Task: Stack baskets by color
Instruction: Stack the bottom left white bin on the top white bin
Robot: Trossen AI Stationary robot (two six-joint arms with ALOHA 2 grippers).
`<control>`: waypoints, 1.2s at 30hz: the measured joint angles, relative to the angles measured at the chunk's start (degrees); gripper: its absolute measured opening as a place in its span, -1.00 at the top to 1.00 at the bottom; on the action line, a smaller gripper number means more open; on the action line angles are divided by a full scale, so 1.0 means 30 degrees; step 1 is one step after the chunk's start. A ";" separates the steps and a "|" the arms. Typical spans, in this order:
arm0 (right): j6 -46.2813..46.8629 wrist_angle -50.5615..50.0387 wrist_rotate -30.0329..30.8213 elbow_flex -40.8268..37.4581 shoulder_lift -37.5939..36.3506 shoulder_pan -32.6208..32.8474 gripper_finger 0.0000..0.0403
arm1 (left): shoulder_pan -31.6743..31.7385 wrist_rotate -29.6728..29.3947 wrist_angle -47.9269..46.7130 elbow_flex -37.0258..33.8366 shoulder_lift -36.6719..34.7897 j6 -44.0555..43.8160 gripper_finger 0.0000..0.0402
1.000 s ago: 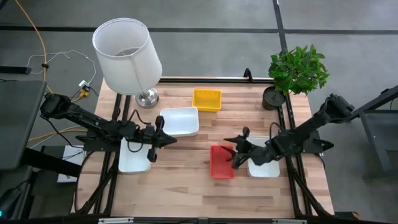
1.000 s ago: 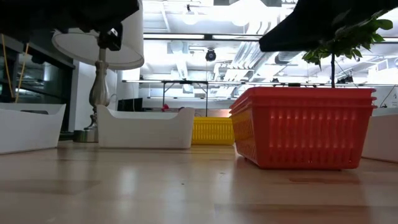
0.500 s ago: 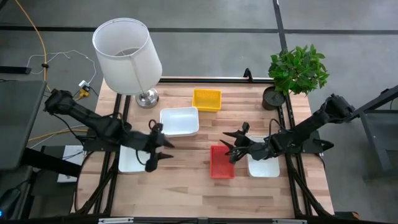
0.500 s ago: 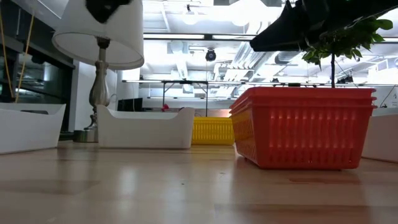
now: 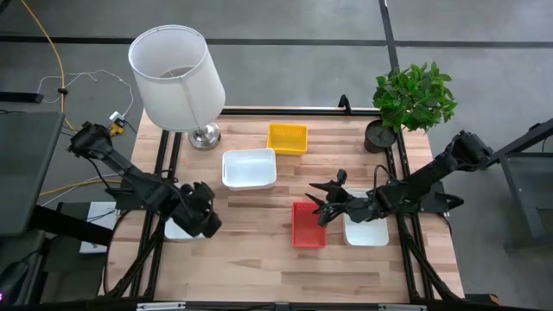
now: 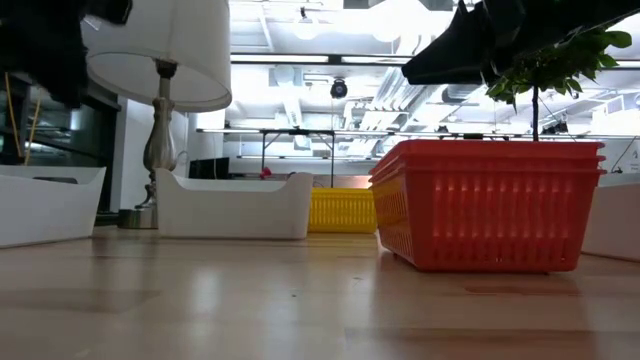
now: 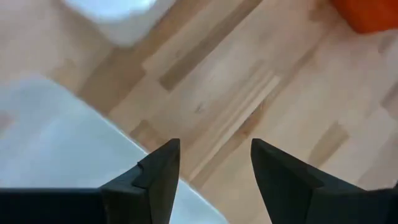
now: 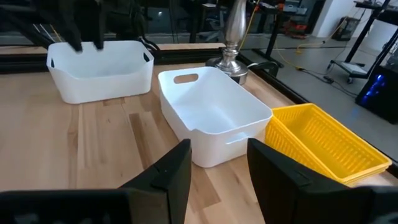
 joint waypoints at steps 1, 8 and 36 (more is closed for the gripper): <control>0.0057 0.0004 -0.0050 0.0000 0.0000 -0.0001 0.29 | -0.0048 0.0166 0.0248 -0.0276 0.0228 -0.0731 0.08; 0.0084 -0.0073 -0.0565 0.0000 0.0004 -0.0007 0.29 | 0.0392 0.0618 -0.0269 -0.1307 0.1850 -0.2702 0.08; 0.0856 -0.0229 -0.0815 0.0000 0.0007 -0.0010 0.29 | 0.2384 0.2412 0.3086 -0.4880 0.2816 -0.3345 0.43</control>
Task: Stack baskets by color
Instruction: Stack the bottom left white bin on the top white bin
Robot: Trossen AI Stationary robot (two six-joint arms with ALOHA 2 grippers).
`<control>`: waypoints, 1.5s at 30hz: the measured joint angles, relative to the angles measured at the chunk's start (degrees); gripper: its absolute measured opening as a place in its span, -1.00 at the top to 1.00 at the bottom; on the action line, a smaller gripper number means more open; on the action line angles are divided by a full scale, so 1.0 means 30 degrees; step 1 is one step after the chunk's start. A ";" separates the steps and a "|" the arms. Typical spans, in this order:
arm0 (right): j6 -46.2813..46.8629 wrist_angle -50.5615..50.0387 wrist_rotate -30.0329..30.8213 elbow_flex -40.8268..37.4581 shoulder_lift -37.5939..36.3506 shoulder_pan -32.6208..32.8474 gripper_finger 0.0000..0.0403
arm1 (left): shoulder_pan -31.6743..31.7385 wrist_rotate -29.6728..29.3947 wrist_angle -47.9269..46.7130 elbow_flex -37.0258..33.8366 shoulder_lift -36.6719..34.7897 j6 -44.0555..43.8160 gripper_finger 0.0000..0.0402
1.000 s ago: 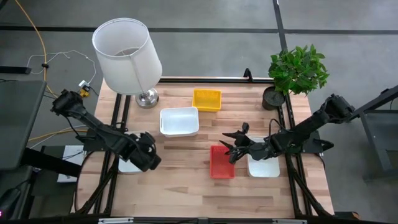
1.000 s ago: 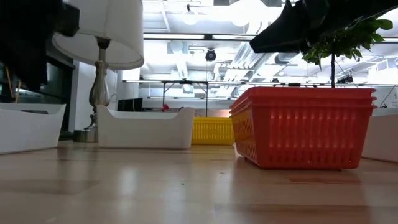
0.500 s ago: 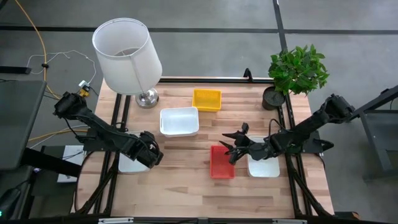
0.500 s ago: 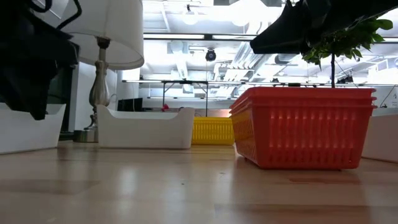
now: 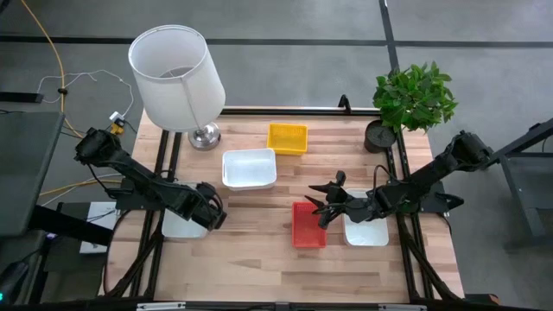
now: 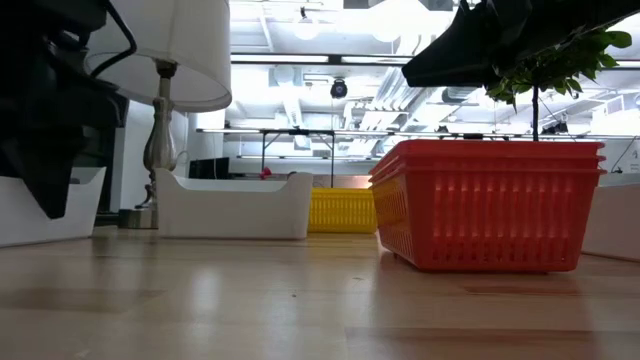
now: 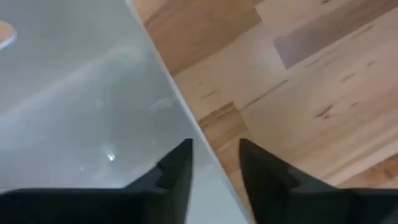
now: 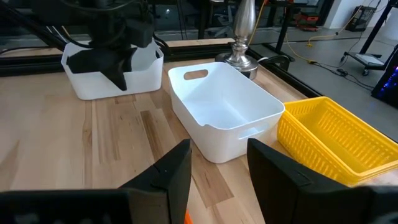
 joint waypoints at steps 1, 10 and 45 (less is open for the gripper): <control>0.0000 0.0006 0.0001 0.0000 0.0000 -0.0004 0.29 | -0.0006 0.0114 0.0165 0.0000 0.0000 0.0156 0.53; 0.0051 0.0000 -0.0059 0.0007 0.0000 -0.0004 0.29 | -0.1313 0.1793 -0.0144 0.1575 -0.0007 0.1092 0.98; -0.0128 -0.0142 0.0083 0.0007 0.0000 0.0003 0.29 | 0.4697 -0.5212 -0.3488 1.3121 0.6171 2.7775 1.00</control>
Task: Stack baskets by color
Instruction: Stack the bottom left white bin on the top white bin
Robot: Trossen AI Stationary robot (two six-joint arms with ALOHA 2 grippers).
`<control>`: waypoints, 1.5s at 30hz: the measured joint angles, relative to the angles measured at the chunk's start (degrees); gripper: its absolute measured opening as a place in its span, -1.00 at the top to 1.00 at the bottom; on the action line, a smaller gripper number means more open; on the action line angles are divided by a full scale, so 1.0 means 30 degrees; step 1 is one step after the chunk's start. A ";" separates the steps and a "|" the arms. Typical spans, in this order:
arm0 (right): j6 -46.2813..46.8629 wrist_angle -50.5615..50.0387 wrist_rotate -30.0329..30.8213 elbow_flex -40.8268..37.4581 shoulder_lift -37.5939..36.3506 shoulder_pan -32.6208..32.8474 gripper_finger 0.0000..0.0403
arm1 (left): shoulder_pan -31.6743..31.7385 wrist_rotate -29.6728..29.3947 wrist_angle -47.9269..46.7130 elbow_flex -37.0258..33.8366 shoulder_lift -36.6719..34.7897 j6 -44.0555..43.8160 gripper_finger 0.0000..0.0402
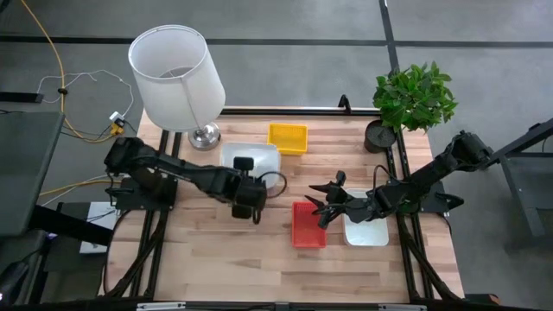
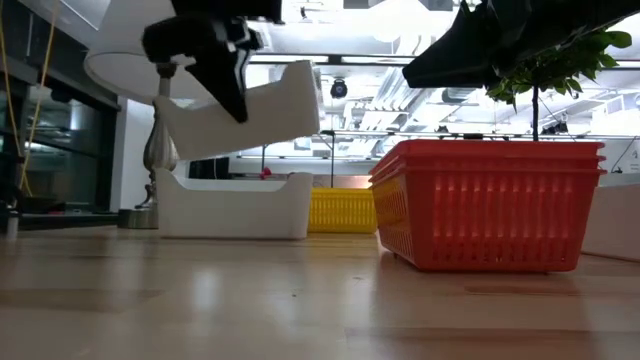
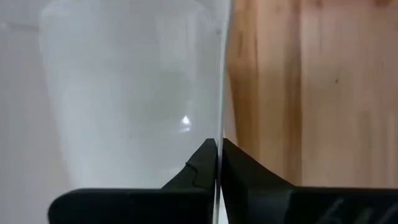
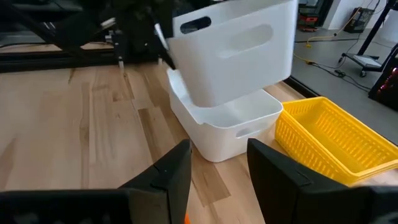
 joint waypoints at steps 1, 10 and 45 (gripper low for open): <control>-0.0097 0.0001 0.0000 0.0000 0.0000 -0.0007 0.29 | 0.0316 0.0180 0.0038 0.0000 -0.0008 -0.0145 1.00; -0.0211 -0.0142 0.0007 0.0007 -0.0004 -0.0007 0.29 | 0.1977 0.1894 0.0203 0.0008 0.0098 -0.1651 1.00; -0.0185 0.0011 0.0007 0.0015 0.0000 -0.0007 0.29 | 0.2824 0.5255 0.0424 -0.0015 0.2280 -0.0343 1.00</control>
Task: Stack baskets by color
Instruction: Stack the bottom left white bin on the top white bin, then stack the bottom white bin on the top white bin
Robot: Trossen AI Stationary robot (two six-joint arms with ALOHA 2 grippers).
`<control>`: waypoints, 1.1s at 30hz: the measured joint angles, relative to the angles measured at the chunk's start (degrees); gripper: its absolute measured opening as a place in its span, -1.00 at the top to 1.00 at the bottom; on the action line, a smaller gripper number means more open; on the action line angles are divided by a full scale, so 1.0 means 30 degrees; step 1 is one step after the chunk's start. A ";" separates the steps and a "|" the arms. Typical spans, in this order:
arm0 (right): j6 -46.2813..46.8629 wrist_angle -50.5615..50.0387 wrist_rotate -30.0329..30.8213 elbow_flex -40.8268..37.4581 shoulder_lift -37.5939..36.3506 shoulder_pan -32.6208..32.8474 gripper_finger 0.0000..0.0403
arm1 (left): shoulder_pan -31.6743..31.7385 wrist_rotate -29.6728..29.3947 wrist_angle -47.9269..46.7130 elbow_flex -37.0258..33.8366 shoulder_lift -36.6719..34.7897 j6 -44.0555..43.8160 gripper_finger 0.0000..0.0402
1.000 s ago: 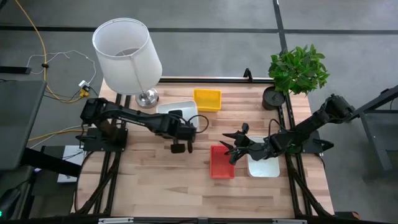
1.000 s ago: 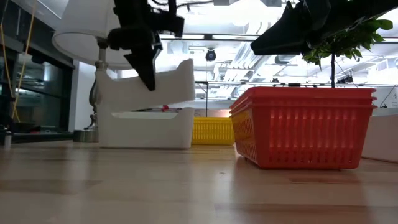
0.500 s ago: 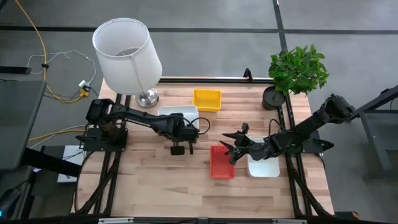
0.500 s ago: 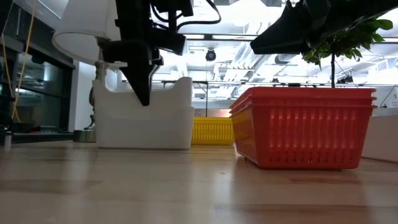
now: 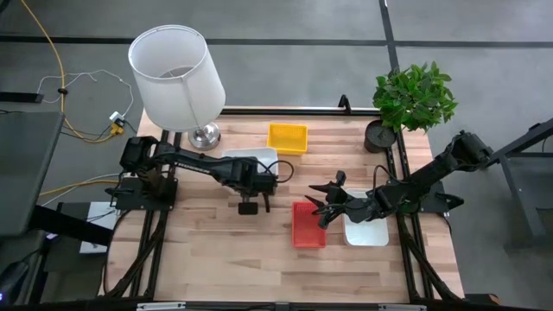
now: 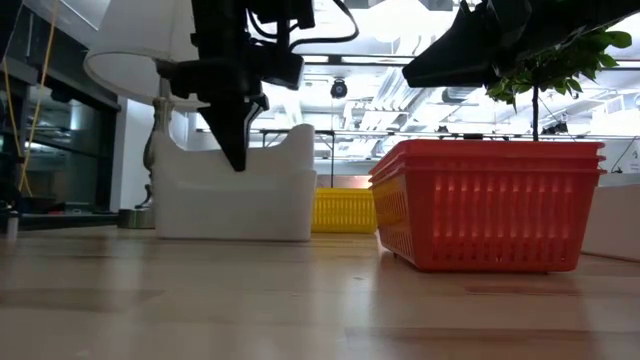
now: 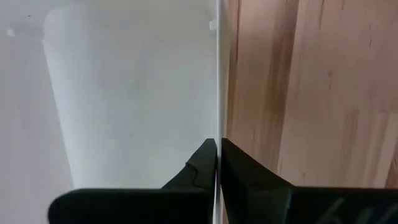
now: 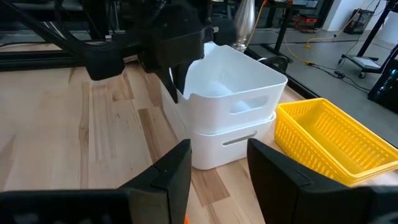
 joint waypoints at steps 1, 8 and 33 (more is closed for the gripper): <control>0.0007 0.0000 0.0000 0.0000 0.0000 0.0000 0.29 | 0.0000 -0.0051 0.0151 0.0000 0.0000 0.0005 1.00; 0.0000 0.0000 0.0000 0.0000 0.0000 0.0000 0.29 | 0.0000 -0.0107 0.0297 0.0000 0.0000 0.0540 0.87; 0.0028 0.0477 -0.0010 -0.0015 0.0000 0.0006 0.29 | -0.1729 -0.2384 0.2258 0.0944 -0.5138 -0.1661 -0.01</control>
